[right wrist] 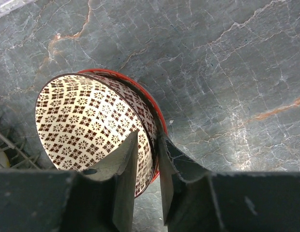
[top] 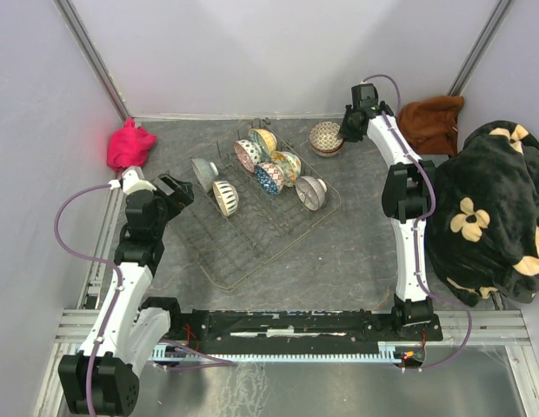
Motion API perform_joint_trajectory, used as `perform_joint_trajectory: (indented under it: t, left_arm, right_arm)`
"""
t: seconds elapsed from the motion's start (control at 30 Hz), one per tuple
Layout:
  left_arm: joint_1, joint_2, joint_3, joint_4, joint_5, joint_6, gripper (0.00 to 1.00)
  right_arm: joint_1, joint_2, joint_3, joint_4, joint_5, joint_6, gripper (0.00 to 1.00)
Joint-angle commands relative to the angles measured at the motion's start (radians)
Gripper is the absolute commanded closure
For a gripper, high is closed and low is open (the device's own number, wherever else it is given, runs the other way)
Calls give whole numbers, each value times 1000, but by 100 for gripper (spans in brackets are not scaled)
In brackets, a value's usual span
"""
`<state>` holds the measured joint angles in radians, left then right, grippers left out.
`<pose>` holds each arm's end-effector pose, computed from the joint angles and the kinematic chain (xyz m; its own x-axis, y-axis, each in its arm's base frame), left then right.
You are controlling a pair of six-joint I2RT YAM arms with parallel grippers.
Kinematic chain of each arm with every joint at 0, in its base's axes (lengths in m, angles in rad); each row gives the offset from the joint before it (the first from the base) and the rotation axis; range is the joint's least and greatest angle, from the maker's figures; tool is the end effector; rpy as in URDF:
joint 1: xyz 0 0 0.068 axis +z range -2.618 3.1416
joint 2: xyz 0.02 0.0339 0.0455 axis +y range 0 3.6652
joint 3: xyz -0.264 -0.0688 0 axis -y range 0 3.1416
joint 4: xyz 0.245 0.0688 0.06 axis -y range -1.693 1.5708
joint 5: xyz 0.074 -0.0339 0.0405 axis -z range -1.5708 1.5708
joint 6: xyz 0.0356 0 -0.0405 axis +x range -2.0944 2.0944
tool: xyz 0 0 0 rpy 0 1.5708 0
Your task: Unload the bowls from the dish rack
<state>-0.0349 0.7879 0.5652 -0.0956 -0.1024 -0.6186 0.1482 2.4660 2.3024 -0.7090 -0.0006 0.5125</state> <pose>0.1899 -0.0030 0.2708 -0.2187 -0.5696 -0.7923 -0.2321 0.8190 -0.5247 0.5420 0.0809 0.2139 -0.7329 0.3864 -0.5600 0.2425 0.9174 0.3156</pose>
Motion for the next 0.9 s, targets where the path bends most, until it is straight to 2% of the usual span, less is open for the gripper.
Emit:
perform_joint_trajectory:
  t: [0.0, 0.23, 0.53, 0.87]
  left_arm:
    - [0, -1, 4, 55, -11, -26, 1]
    - [0, 2, 4, 60, -8, -30, 1]
    - [0, -2, 1, 59, -10, -30, 1]
    - [0, -6, 0, 57, -10, -35, 1]
  right_arm:
    - [-4, -32, -12, 47, -7, 11, 68]
    - [-5, -76, -52, 60, -4, 8, 66]
    - [-5, -174, -162, 121, 7, 7, 57]
    - [-4, -226, -172, 110, 27, -12, 53]
